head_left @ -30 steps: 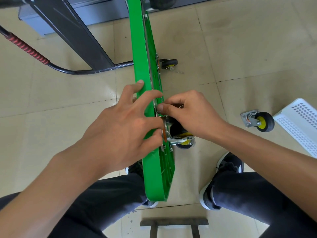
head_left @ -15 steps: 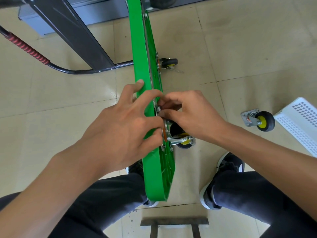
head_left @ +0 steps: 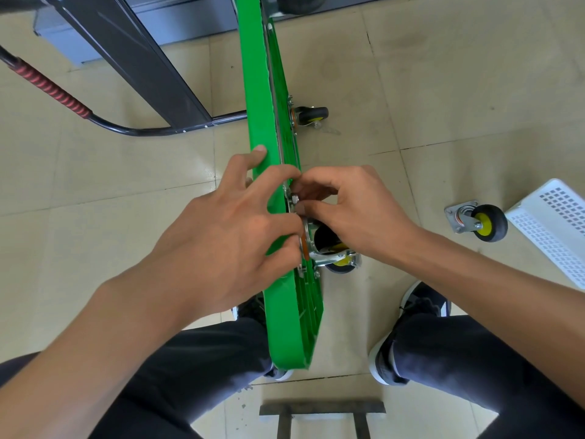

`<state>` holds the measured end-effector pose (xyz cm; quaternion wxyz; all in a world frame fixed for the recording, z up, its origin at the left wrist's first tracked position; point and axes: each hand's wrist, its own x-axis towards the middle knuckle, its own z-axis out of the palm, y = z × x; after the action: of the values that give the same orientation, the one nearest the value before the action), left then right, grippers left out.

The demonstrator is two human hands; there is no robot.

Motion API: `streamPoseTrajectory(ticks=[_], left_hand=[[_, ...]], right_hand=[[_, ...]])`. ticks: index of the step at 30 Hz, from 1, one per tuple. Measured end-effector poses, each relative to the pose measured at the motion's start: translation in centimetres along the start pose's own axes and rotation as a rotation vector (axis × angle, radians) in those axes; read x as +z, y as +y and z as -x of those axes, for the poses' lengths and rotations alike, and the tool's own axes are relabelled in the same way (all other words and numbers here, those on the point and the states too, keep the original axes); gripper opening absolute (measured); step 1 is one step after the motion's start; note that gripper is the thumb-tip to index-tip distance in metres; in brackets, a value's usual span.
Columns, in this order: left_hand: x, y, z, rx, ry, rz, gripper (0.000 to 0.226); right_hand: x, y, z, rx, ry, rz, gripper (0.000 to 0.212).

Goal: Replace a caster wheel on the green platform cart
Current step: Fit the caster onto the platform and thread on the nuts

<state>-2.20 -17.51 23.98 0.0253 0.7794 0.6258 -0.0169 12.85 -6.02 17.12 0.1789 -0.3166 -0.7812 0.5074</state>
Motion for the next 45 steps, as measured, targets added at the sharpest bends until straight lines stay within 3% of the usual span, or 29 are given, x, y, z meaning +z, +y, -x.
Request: streamPoseTrajectory(ticks=[15, 23, 25, 29, 33, 45], left_hand=[[0.03, -0.06, 0.0, -0.005, 0.004, -0.004, 0.041], [-0.06, -0.02, 0.0, -0.01, -0.001, 0.005, 0.042], [-0.08, -0.06, -0.01, -0.01, -0.004, 0.001, 0.043], [-0.07, -0.01, -0.03, -0.006, -0.005, -0.005, 0.042], [-0.02, -0.01, -0.03, -0.007, -0.004, 0.002, 0.042], [-0.02, 0.03, -0.03, -0.004, -0.006, -0.008, 0.042]], right_hand=[[-0.16, 0.4, -0.3, 0.041, -0.027, 0.021, 0.009], [-0.08, 0.03, -0.2, 0.081, -0.06, 0.07, 0.051], [-0.1, 0.26, -0.21, 0.101, -0.074, 0.06, 0.046], [-0.06, 0.55, -0.28, 0.127, -0.055, 0.015, 0.016], [-0.21, 0.48, -0.23, 0.096, 0.011, -0.061, 0.011], [-0.15, 0.27, -0.1, 0.035, -0.062, 0.022, 0.012]])
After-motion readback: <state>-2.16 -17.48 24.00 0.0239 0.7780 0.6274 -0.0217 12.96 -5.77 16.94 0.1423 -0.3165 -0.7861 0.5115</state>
